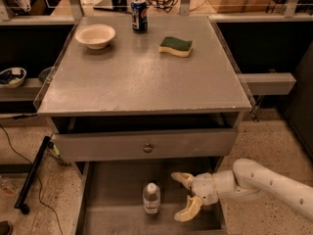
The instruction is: Pick blue plastic bottle from middle drawer and place on counter
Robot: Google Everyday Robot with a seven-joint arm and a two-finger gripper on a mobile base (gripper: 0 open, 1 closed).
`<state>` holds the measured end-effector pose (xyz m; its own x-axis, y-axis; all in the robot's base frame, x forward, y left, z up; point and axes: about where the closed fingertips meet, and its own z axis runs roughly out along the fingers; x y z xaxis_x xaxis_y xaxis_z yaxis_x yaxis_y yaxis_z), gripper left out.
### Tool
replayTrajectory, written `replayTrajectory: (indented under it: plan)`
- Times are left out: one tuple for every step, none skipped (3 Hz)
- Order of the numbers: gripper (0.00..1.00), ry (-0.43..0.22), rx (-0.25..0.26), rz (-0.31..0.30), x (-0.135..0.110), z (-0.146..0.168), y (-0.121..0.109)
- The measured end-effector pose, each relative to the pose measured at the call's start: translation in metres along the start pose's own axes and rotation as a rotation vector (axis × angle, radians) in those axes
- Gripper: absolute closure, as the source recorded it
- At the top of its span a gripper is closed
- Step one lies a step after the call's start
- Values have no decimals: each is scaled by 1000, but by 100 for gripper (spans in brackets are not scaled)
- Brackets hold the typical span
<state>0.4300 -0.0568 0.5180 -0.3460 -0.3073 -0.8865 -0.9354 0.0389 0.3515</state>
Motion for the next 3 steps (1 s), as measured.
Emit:
replayTrajectory:
  plan:
    - [0,-3,-5,1,1,1,0]
    - [0,-65,-50,68,19,46,-4]
    - [0,-64,-42,68,19,47,-5]
